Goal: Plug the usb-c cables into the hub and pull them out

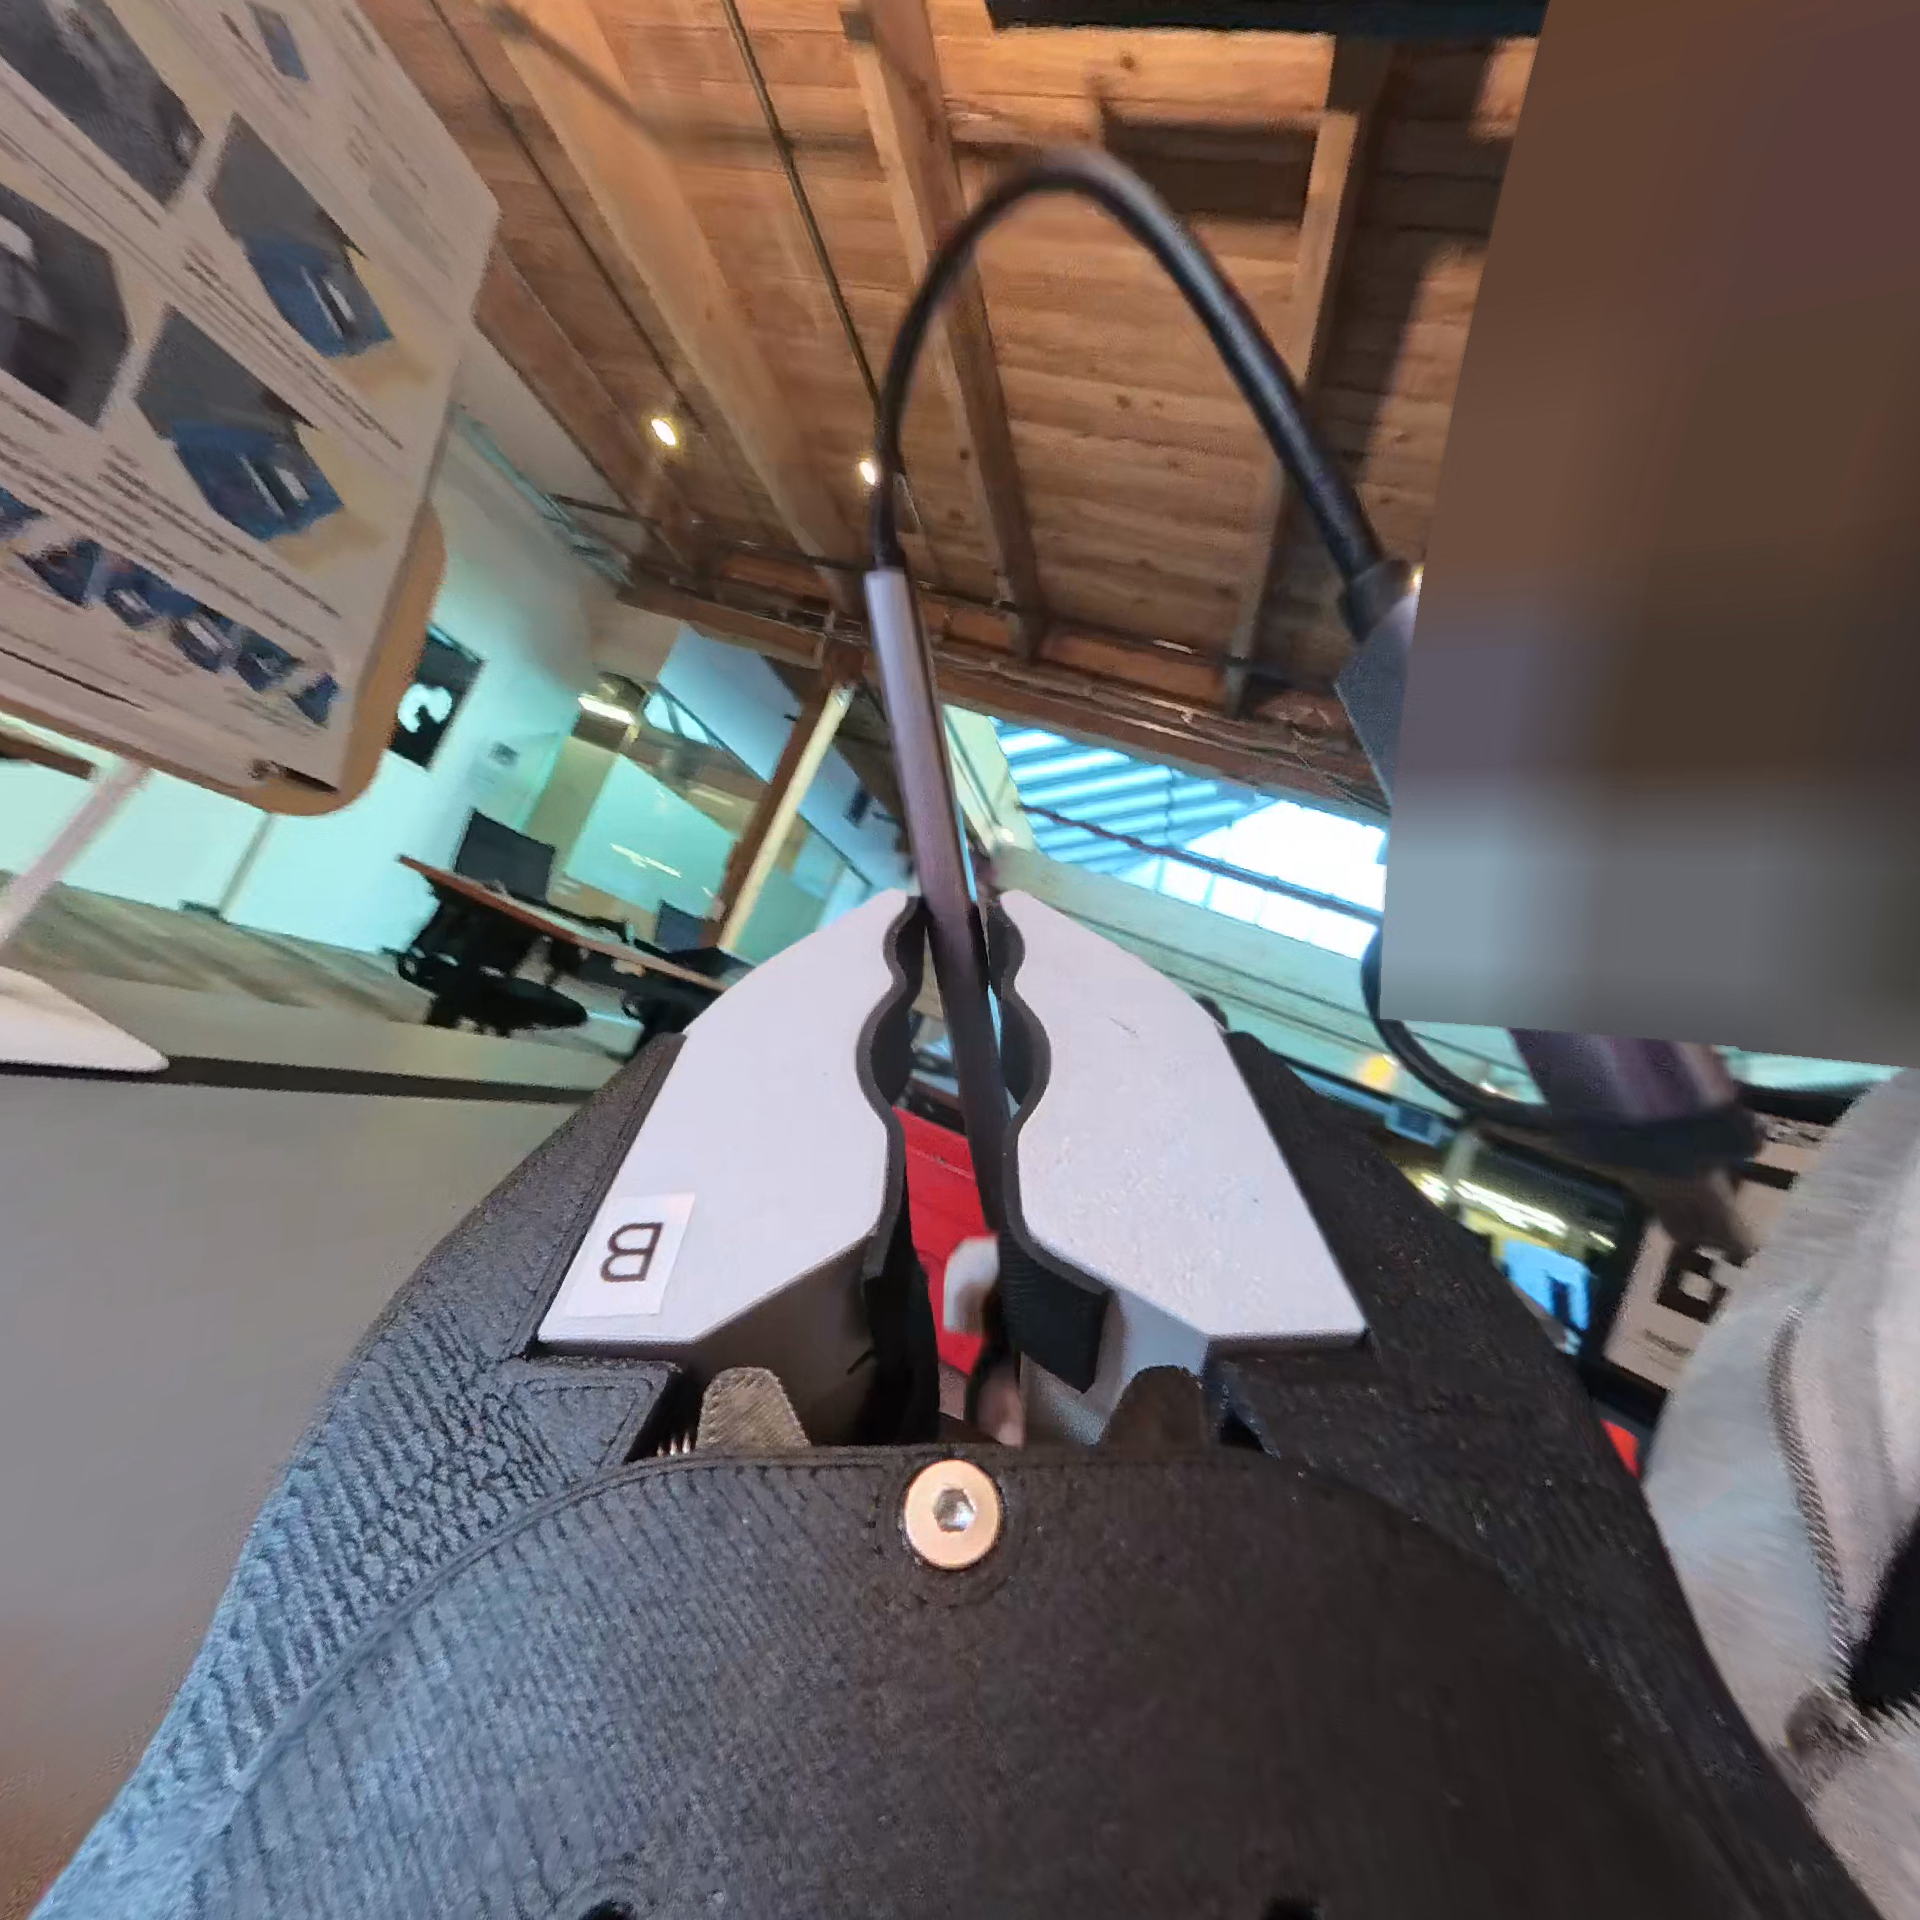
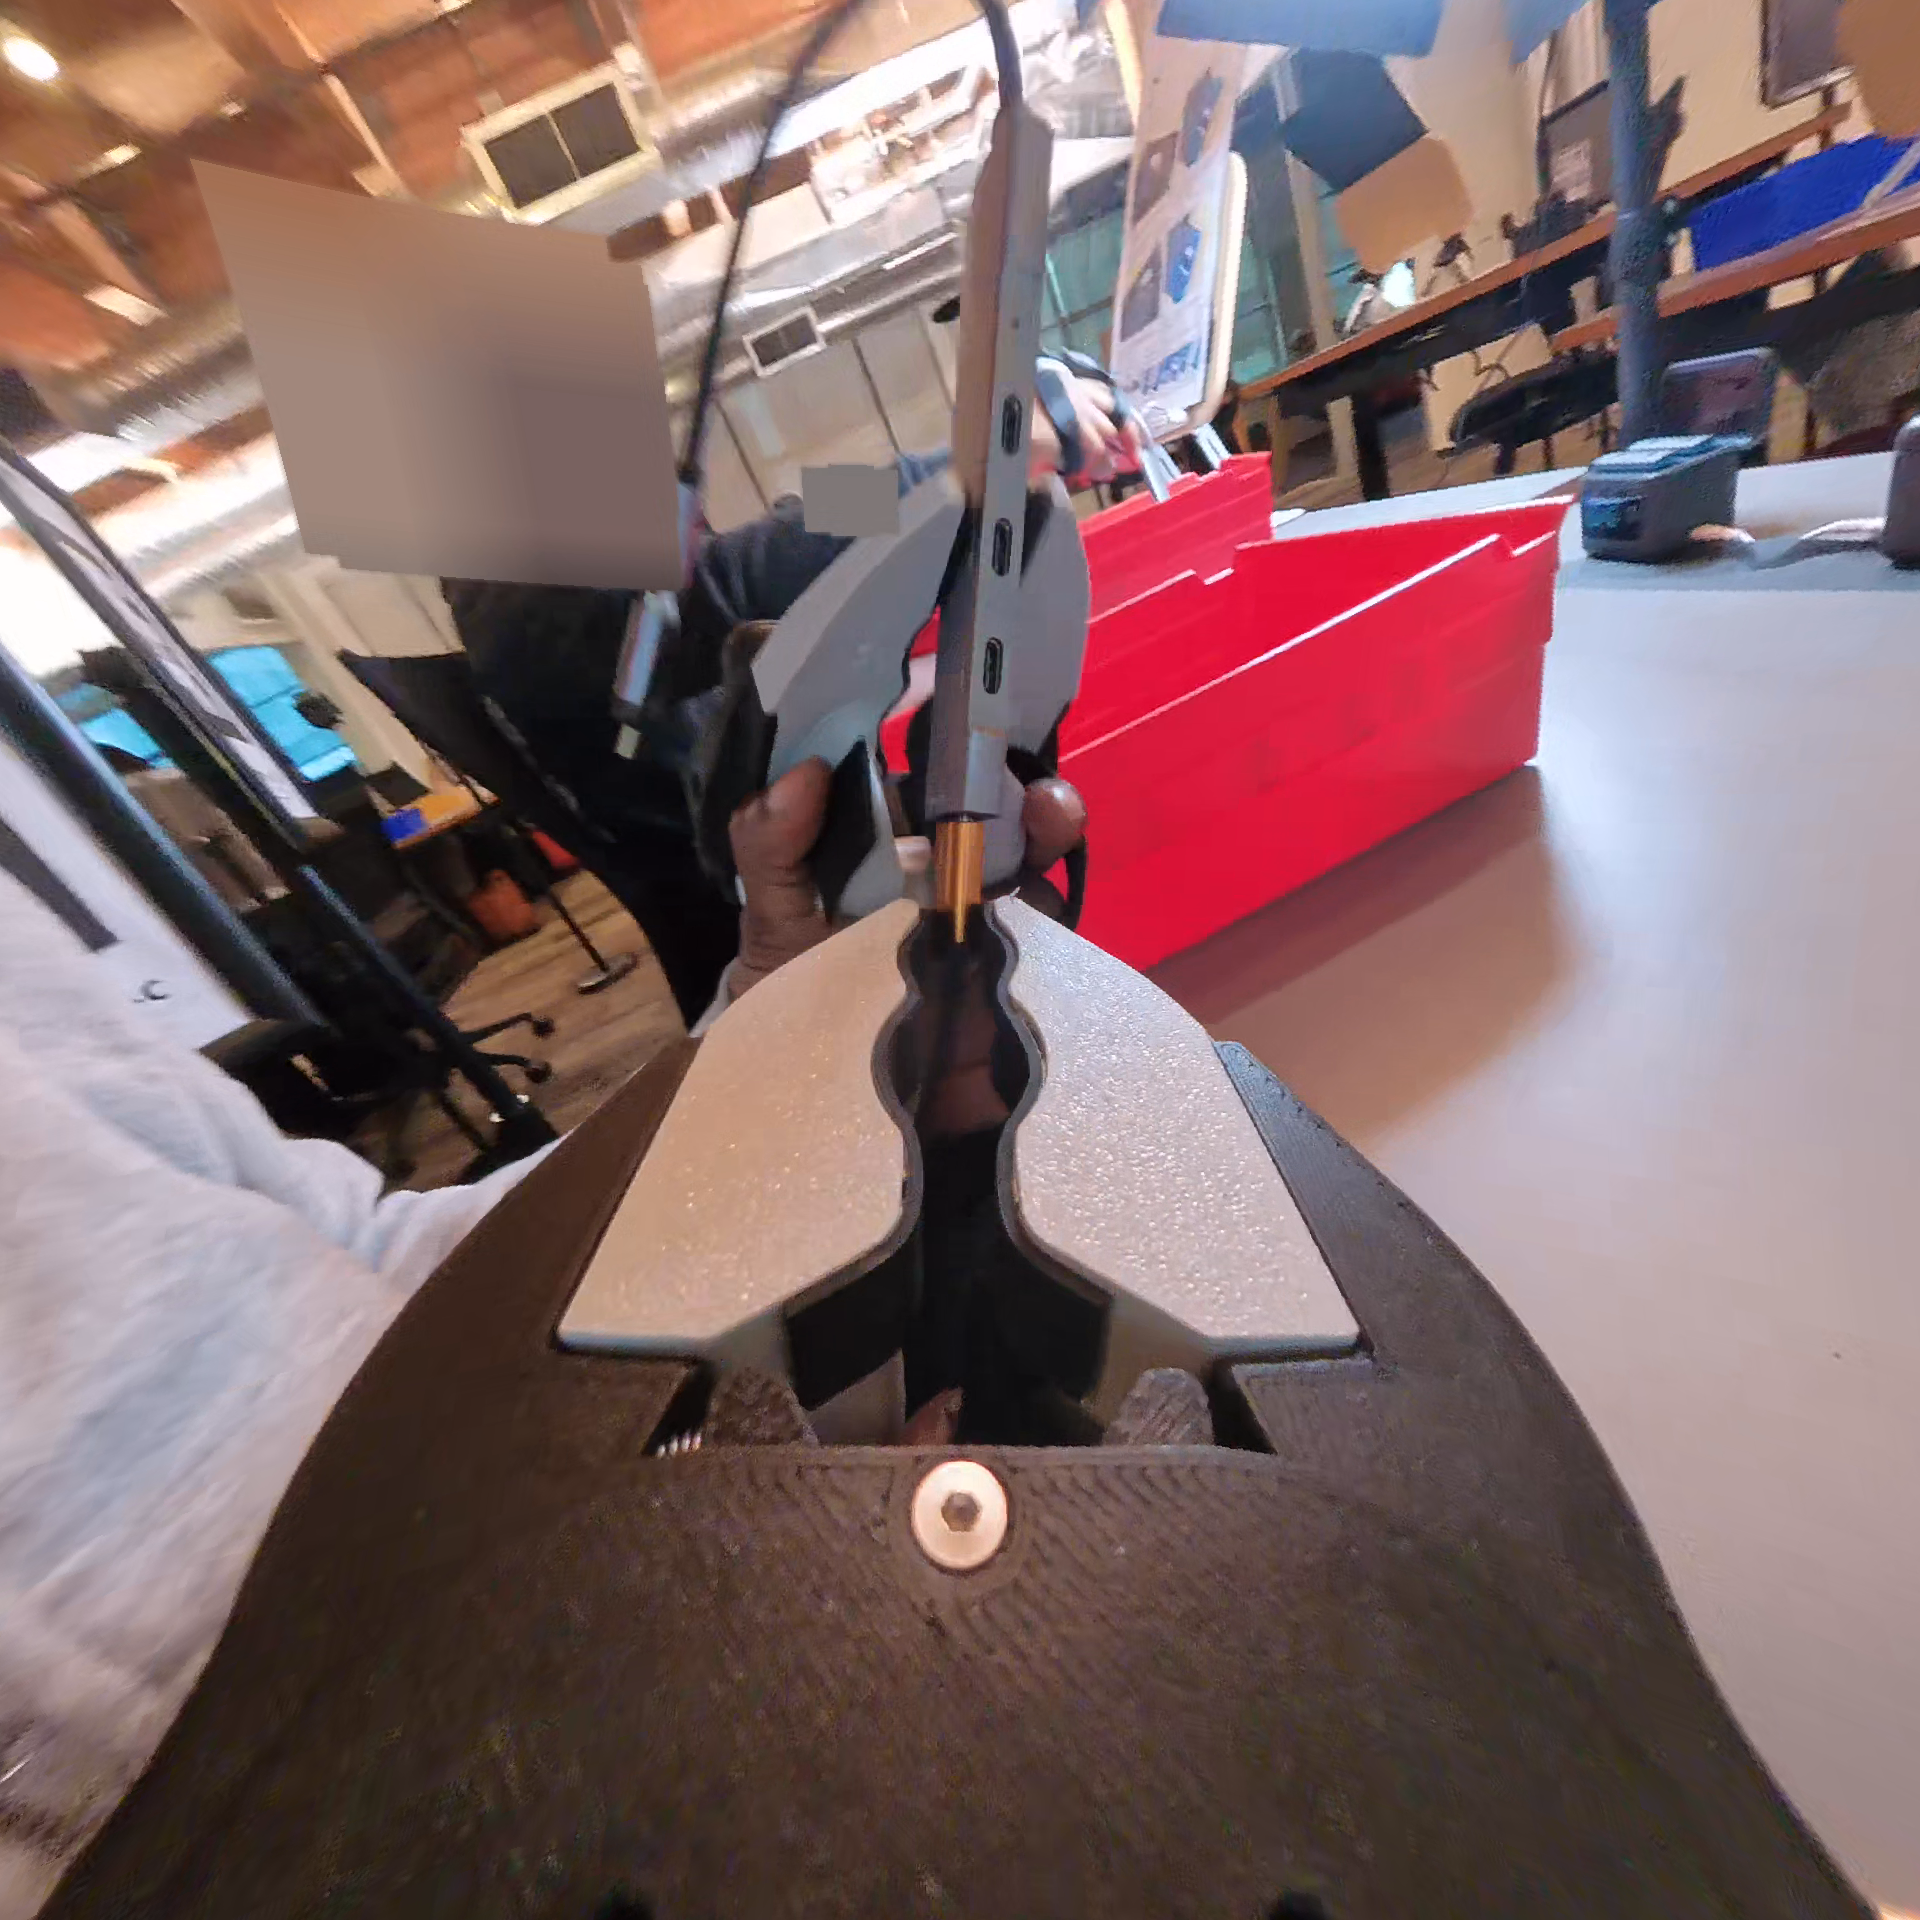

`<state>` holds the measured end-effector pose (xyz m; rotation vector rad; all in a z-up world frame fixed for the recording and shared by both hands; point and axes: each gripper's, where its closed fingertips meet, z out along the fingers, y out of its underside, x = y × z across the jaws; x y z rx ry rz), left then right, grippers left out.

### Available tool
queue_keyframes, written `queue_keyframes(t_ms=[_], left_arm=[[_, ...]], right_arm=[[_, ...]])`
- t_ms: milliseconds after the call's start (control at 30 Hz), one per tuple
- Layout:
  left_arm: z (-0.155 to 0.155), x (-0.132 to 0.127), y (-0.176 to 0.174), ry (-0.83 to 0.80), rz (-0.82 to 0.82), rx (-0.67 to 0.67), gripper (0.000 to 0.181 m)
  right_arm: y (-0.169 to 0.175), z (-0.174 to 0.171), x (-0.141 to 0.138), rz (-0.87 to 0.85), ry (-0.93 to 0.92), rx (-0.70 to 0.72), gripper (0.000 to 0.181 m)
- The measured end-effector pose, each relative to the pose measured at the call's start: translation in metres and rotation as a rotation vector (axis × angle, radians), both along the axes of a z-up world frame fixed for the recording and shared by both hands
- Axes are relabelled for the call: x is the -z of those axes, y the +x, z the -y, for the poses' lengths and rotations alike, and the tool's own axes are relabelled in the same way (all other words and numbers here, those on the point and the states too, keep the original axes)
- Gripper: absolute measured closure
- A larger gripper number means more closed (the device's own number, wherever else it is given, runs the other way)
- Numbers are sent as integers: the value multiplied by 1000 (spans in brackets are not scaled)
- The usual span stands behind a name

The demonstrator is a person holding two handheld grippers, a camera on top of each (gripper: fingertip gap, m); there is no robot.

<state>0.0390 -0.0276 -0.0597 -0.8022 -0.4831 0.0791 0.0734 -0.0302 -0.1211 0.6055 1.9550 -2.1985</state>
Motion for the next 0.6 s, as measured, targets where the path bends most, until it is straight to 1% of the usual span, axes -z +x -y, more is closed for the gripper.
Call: queue_keyframes(t_ms=[67, 100, 167, 267, 400, 500, 600], left_arm=[[-15, 5, 6, -72, 5, 90, 157], [-23, 7, 11, -113, -10, 126, 160], [-31, 9, 14, -173, -41, 106, 166], [-39, 12, 20, -208, -50, 148, 170], [-39, 11, 19, -210, -57, 128, 172], [-37, 13, 16, -191, -11, 159, 172], [-39, 16, 16, -183, 21, 207, 172]], right_arm=[[-1, -11, -7, 2, -2, -16, 174], [-1, -16, -11, 3, -4, -28, 175], [2, -23, -15, 12, -6, -61, 175], [2, -27, -9, 20, 36, -88, 174], [-2, -26, -9, 78, 3, -120, 172], [-3, -24, -8, 40, 22, -112, 173], [-4, -24, -12, 12, 13, -110, 175]])
